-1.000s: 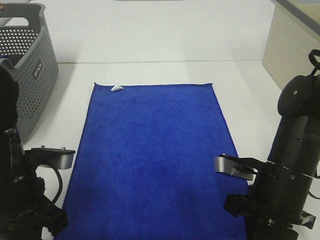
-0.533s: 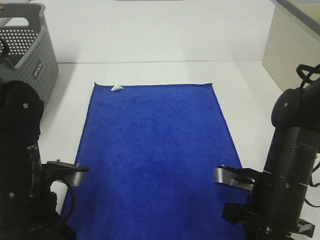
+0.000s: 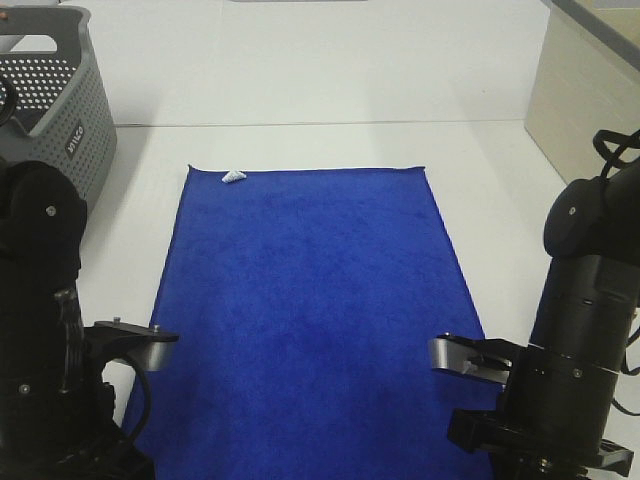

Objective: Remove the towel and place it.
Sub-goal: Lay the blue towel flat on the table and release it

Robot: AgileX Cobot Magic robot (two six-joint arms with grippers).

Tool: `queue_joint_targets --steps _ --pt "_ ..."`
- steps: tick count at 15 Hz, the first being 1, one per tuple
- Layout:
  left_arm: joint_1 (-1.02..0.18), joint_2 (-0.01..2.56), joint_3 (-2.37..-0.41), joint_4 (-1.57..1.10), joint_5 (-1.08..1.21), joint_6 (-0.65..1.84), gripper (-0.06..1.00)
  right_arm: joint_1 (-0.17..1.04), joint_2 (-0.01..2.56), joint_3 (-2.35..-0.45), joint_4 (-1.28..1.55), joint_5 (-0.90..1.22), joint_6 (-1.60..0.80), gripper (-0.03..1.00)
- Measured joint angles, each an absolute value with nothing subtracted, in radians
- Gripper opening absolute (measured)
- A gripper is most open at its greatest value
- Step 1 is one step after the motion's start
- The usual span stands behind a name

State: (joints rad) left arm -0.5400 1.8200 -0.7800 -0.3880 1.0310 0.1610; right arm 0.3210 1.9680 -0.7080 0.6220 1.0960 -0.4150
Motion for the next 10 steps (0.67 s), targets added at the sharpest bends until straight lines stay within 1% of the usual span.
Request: queue_joint_targets --steps 2,3,4,6,7,8,9,10 --pt "-0.54 1.82 -0.78 -0.399 1.031 0.161 0.09 0.321 1.968 -0.703 0.613 1.107 -0.415 0.13" --pt "-0.54 1.82 -0.78 -0.414 1.032 0.161 0.13 0.321 1.969 -0.696 0.608 1.117 -0.415 0.2" --pt "-0.54 1.82 -0.78 -0.432 1.035 0.161 0.19 0.321 1.969 -0.69 0.606 1.126 -0.41 0.29" --pt "-0.54 1.82 -0.78 -0.449 1.038 0.158 0.4 0.321 1.969 -0.677 0.588 1.127 -0.385 0.51" --pt "-0.54 1.82 -0.78 -0.45 1.038 0.154 0.48 0.321 1.969 -0.676 0.587 1.127 -0.38 0.59" --pt "-0.54 1.82 -0.78 -0.451 1.043 0.154 0.55 0.321 1.969 -0.676 0.587 1.127 -0.376 0.65" --pt "-0.54 1.82 -0.78 -0.454 1.052 0.154 0.58 0.321 1.969 -0.676 0.587 1.127 -0.372 0.67" --pt "-0.54 1.82 -0.78 -0.456 1.071 0.154 0.59 0.321 1.969 -0.676 0.587 1.127 -0.368 0.68"
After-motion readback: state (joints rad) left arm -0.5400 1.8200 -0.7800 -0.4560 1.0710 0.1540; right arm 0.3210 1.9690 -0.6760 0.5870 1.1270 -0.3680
